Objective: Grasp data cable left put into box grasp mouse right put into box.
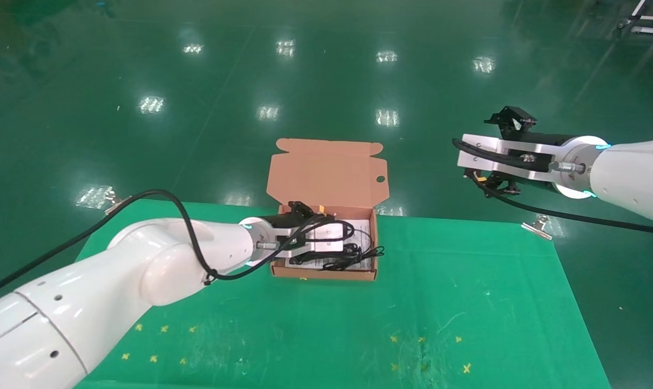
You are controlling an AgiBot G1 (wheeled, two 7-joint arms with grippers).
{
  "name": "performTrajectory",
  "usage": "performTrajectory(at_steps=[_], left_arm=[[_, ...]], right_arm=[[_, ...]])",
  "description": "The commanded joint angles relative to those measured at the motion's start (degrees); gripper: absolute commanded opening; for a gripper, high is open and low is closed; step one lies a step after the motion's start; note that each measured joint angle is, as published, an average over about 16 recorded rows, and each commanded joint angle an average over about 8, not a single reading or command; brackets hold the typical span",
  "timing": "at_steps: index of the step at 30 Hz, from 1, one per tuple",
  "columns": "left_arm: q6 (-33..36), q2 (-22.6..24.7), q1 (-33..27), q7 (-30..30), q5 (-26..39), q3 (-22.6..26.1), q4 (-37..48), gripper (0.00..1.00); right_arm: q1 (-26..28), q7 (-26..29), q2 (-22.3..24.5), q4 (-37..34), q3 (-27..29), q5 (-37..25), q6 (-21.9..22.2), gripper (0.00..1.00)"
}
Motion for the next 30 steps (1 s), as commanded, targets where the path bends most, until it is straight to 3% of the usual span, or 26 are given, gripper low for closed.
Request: performTrajectory(at_steps=[1, 12, 22, 30], left_arm=[[0.1, 0.1, 0.0, 0.0, 0.1, -0.1, 0.0, 1.00], [-1.4, -2.3, -3.3, -2.4, -0.2, -2.0, -1.2, 1.00], [-4.0, -2.6, -11.2, -8.8, 2.2, -6.1, 3.7, 1.00], [1.5, -6.6, -8.5, -7.2, -5.6, -11.1, 1.3, 1.00]], right_arm=[[0.0, -0.1, -0.1, -0.1, 0.0, 0.1, 0.1, 1.00], [1.9, -0.3, 0.5, 0.1, 1.0, -0.4, 0.9, 1.00], [6.0, -6.4, 2.0, 4.5, 0.3, 0.1, 1.1, 1.00], [1.9, -9.7, 3.1, 5.0, 6.0, 7.8, -3.4, 1.00]])
